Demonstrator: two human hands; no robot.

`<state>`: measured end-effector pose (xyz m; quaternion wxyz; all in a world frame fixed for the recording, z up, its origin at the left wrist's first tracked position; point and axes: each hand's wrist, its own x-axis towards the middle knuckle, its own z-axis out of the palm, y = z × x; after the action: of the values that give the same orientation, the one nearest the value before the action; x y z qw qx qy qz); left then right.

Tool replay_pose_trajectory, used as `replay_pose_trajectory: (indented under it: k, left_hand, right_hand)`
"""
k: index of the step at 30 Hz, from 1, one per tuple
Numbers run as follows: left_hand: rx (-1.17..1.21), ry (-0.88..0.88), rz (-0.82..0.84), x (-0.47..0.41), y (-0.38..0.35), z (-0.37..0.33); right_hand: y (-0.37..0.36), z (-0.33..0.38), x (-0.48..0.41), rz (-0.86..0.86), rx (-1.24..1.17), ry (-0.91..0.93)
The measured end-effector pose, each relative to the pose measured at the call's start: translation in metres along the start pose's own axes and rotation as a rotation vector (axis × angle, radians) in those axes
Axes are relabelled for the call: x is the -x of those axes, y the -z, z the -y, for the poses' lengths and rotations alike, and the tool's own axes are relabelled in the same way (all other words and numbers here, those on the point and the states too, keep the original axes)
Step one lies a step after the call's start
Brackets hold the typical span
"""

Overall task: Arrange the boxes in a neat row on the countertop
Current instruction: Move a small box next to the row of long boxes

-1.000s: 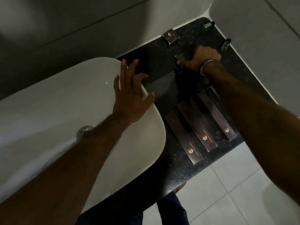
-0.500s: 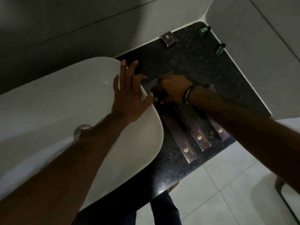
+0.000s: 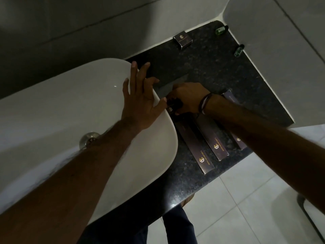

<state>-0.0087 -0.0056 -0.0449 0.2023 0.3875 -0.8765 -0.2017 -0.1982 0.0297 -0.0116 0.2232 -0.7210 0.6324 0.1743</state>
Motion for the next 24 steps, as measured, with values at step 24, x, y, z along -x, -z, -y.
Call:
replay_pose_trajectory:
  k: [24]
  left_hand:
    - [0.051,-0.004,-0.019,0.0,-0.004,0.003]
  right_hand:
    - [0.063,-0.091,-0.094,-0.455,-0.384,-0.691]
